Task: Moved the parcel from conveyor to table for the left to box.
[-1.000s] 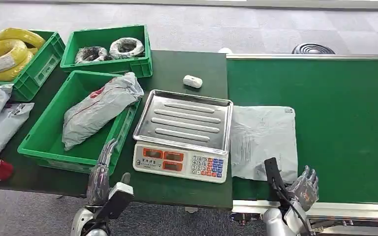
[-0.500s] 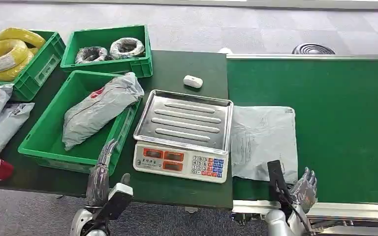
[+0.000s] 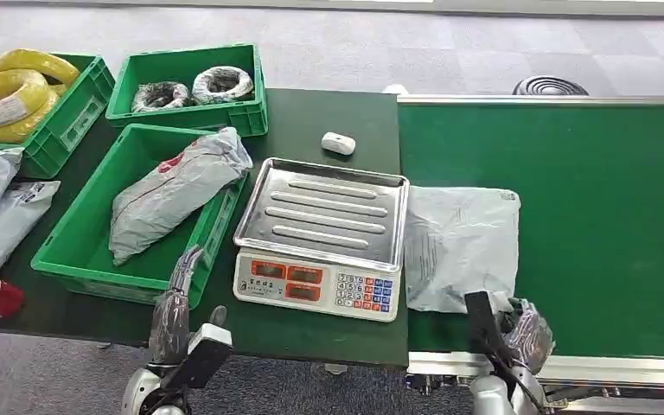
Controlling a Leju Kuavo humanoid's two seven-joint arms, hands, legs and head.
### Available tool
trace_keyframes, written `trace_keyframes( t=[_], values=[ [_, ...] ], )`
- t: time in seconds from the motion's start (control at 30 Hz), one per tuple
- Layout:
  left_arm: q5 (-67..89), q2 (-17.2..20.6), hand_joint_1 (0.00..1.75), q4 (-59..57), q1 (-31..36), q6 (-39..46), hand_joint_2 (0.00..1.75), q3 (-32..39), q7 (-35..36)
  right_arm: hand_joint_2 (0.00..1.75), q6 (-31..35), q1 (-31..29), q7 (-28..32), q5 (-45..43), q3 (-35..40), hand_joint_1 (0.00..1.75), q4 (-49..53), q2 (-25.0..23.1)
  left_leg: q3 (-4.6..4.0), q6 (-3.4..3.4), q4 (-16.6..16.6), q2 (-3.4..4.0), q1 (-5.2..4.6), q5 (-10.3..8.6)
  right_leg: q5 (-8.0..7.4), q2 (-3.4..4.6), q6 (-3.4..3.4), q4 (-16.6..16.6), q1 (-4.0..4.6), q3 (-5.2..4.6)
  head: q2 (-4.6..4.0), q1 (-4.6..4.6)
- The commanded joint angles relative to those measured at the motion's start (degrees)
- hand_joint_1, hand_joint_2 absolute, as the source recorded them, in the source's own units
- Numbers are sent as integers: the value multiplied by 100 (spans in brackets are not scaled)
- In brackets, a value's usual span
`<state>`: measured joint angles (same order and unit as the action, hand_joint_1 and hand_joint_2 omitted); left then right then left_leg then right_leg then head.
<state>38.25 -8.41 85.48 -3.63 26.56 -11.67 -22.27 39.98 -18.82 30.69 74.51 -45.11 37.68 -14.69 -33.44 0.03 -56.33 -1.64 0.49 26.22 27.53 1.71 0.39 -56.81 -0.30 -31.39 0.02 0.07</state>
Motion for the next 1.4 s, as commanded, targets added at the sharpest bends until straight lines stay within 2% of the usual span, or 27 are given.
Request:
trace_keyframes(
  t=[0.03, 0.17, 0.27, 0.33, 0.37, 0.4, 0.43, 0.47, 0.5, 0.7, 0.73, 0.83, 0.9, 1.07, 1.13, 1.27, 1.3, 1.33, 1.4],
  values=[
    [-43, 154, 0, -328, 76, 93, 0, -15, -56, 175, 2, 145, 832, -868, 421, 171, 1125, -531, 4, -2, 5, 17, -5, 1, 2, -7, -1, 0, -3, 0, 0, 0],
    [-92, 184, 0, -410, 59, 172, 0, -44, -129, 175, 2, 626, 618, -1276, 1315, 171, 1857, -531, 6, -2, 6, 7, -4, 0, 3, -14, -1, 3, -2, 2, 0, 2],
    [-121, 202, 0, -438, 40, 221, 0, -58, -158, 175, 2, 839, 721, -1682, 1681, 171, 2248, -531, 4, -2, 5, 7, -4, 1, 3, -12, -1, 2, -3, 1, 0, 2],
    [-124, 227, 0, -450, 31, 242, 0, -82, -164, 175, 2, 1137, 903, -2122, 2092, 171, 3016, -531, 5, -2, 7, 8, -5, 0, 3, -16, -1, 3, -2, 3, -2, 2],
    [-124, 227, 0, -450, 31, 242, 0, -82, -164, 175, 2, 1137, 903, -2122, 2092, 171, 3016, -531, 0, -1, 6, 1, -7, -2, 4, -17, 0, 0, -6, -4, 0, 0],
    [-132, 235, 0, -461, 30, 263, 0, -92, -171, 175, 2, 1341, 759, -2215, 2402, 166, 3678, -531, -1, -1, 3, 0, -6, -1, 4, -15, 0, -1, -4, -4, 0, 2],
    [-132, 244, 0, -479, 32, 273, 0, -112, -172, 175, 2, 1514, 844, -2396, 2545, 169, 4249, -531, 0, -2, 3, 4, -6, 0, 5, -17, -1, -1, -5, -4, 0, 0],
    [-134, 250, 0, -484, 33, 276, 0, -123, -182, 175, 2, 1564, 883, -2479, 2599, 169, 4442, -531, -9, -1, 0, -1, -9, 0, 7, -21, 0, -7, -8, -11, 0, 2],
    [-141, 251, 0, -505, 34, 284, 0, -137, -201, 175, 2, 1676, 603, -2349, 2810, 169, 4682, -531, -10, 0, 1, -3, -9, -1, 5, -16, 0, -6, -8, -12, 0, 2],
    [-141, 251, 0, -505, 34, 284, 0, -137, -201, 175, 2, 1676, 603, -2349, 2810, 171, 4682, -531, -4, -1, 3, 5, -4, 0, 3, -9, 0, 1, -4, -7, 0, 0],
    [-155, 276, 0, -520, 35, 299, 0, -180, -225, 175, 2, 1724, 931, -2608, 2745, 168, 5402, -531, 0, -2, 6, 6, -5, 0, 5, -18, 0, 3, -4, -2, 0, 0],
    [-181, 313, 0, -602, 28, 311, 0, -274, -277, 175, 2, 1780, 931, -2669, 2942, 171, 6699, -531, -16, 0, -6, 0, -13, 2, 11, -24, 1, -14, -12, -19, 0, 2],
    [-258, 337, 0, -738, 95, 348, 0, -332, -368, 175, 2, 1524, 931, -2578, 3163, 173, 7375, -531, -20, 1, -4, 2, -16, 0, 7, -10, 2, -16, -19, -27, 0, 2],
    [-331, 292, 0, -788, 273, 337, 0, -301, -416, 175, 2, 884, 633, -2061, 3385, 175, 7067, -531, -12, -2, -1, 16, -11, -2, 0, 0, 0, -8, -10, -20, 0, 0],
    [-325, 264, 0, -717, 269, 326, 0, -253, -396, 175, 2, 575, 765, -2046, 3258, 173, 6718, -531, -5, -3, 1, 26, -6, -3, -5, 3, 0, -2, -5, -14, -2, -2],
    [-198, 214, 0, -609, 236, 220, 0, -202, -275, 175, 2, 425, 903, -2048, 3173, 175, 6894, -531, -1, 0, 1, 18, -7, -2, -2, -1, 1, -2, -5, -7, -2, 0],
    [-178, 203, 0, -610, 240, 199, 0, -183, -259, 175, 2, 385, 864, -2043, 3209, 173, 6823, -531, 1, 0, 2, 20, -7, -3, -2, -9, 1, 1, -5, -3, 0, 2],
    [-166, 203, 0, -621, 246, 183, 0, -176, -248, 175, 2, 46, 874, -2054, 3050, 175, 6377, -468, 3, 0, 2, 13, -7, -2, 1, -9, 1, -1, -6, 0, 0, 2],
    [-174, 202, 0, -676, 257, 178, 0, -152, -250, 175, 2, 67, 646, -1891, 3200, 175, 6167, -531, 9, 0, 3, 25, -5, 0, -3, 7, 1, 2, -4, 2, 0, 2]
  ],
)
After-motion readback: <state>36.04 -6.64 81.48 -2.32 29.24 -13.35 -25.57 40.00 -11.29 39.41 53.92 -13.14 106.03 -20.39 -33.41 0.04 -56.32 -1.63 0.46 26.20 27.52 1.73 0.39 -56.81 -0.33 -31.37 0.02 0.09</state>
